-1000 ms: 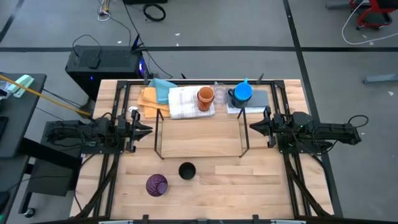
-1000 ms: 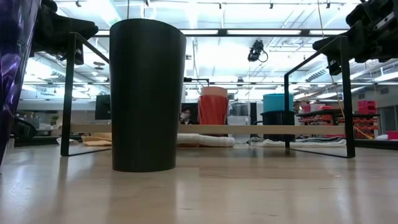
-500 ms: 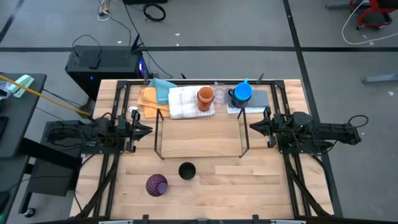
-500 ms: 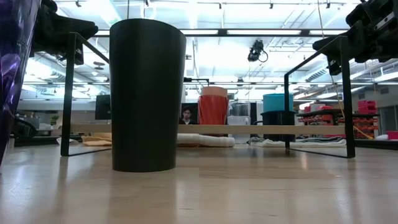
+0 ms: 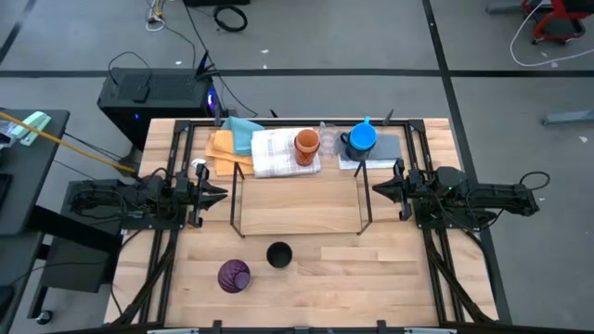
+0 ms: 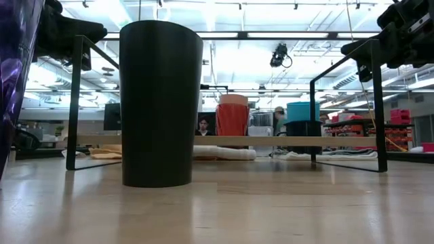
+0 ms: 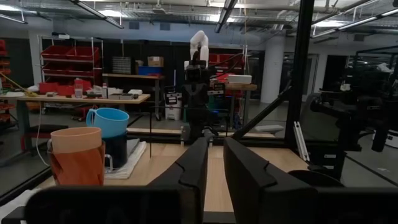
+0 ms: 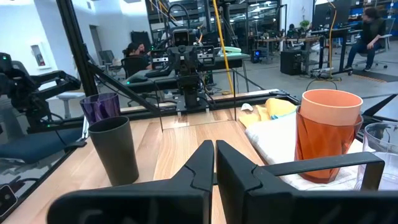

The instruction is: Stack small to large cups/mugs on shelf

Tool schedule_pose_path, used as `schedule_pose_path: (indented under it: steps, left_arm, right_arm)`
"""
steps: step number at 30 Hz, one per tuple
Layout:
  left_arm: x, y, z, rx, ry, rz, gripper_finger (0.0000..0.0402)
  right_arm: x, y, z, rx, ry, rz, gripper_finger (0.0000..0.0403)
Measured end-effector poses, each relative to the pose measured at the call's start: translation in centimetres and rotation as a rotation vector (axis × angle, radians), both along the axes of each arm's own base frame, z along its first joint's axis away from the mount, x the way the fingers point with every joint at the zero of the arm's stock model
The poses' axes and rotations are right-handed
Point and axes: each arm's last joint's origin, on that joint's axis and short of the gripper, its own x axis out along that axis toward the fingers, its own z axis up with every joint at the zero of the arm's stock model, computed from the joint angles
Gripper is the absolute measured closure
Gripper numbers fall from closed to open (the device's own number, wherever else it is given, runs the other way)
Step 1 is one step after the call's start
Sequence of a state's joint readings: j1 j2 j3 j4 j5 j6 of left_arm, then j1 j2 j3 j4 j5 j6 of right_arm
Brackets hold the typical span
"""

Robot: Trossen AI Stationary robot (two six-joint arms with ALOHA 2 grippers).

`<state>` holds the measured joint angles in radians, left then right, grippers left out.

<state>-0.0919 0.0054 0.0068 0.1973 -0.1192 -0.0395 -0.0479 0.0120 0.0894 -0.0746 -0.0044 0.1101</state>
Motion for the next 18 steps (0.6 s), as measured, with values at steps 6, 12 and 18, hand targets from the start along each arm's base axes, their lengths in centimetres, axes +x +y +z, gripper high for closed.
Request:
schedule_pose_path:
  steps: [6,12,18]
  left_arm:
    - [0.0,0.0,0.0,0.0,0.0,0.0,0.0346]
    - [0.0,0.0,0.0,0.0,0.0,0.0,0.0338]
    - [0.0,0.0,-0.01,0.0,0.0,0.0,0.0342]
  right_arm:
    - [0.0,0.0,-0.01,0.0,0.001,0.0,0.0378]
    - [0.0,0.0,-0.02,0.0,0.001,0.0,0.0378]
    - [0.0,0.0,-0.01,0.0,0.001,0.0,0.0378]
